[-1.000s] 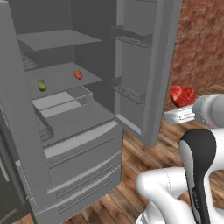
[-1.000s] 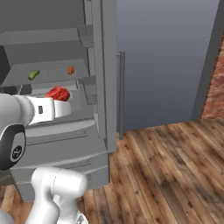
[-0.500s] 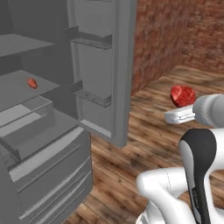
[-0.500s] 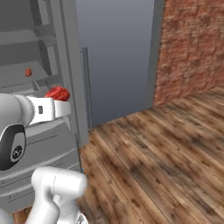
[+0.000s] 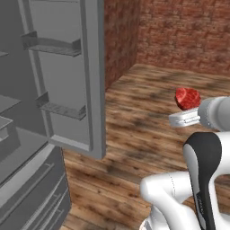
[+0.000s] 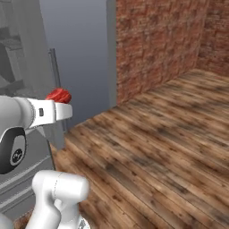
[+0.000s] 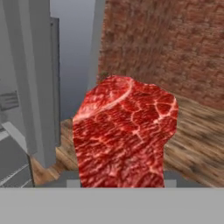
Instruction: Gather the cucumber and sweet potato from the fridge and place them on a tray on the dining counter. Then gather the steak and chicken drumstick from the fridge and place them on the other tray.
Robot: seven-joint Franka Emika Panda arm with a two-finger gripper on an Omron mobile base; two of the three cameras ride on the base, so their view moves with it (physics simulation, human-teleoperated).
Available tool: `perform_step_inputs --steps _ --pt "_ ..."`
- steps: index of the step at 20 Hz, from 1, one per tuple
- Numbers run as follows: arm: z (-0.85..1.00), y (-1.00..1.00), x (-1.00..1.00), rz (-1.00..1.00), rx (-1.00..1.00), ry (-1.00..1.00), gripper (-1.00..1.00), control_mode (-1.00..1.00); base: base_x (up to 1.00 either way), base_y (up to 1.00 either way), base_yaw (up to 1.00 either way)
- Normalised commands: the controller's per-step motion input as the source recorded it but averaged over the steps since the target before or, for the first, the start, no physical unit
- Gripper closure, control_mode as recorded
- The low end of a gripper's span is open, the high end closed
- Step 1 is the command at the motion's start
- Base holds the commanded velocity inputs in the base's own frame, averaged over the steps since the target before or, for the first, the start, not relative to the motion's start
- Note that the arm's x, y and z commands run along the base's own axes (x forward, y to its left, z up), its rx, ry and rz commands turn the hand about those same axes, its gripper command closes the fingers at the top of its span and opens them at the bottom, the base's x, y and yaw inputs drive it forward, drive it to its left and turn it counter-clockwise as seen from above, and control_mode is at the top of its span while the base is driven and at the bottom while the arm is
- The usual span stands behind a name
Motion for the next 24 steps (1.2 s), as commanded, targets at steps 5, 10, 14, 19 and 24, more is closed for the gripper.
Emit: perform_step_inputs --steps 5,10,14,19,24 --pt "0.0 0.0 0.0 0.0 0.0 0.0 1.0 1.0 0.0 -0.36 -0.38" --pt "0.0 0.0 0.0 0.0 0.0 0.0 1.0 1.0 0.05 -0.43 -0.37" --pt "0.0 0.0 0.0 0.0 0.0 0.0 1.0 1.0 0.16 -0.47 -0.35" --pt "0.0 0.0 0.0 0.0 0.0 0.0 1.0 1.0 0.3 -0.46 -0.28" --pt "0.0 0.0 0.0 0.0 0.0 0.0 1.0 1.0 0.52 -0.35 -0.19"
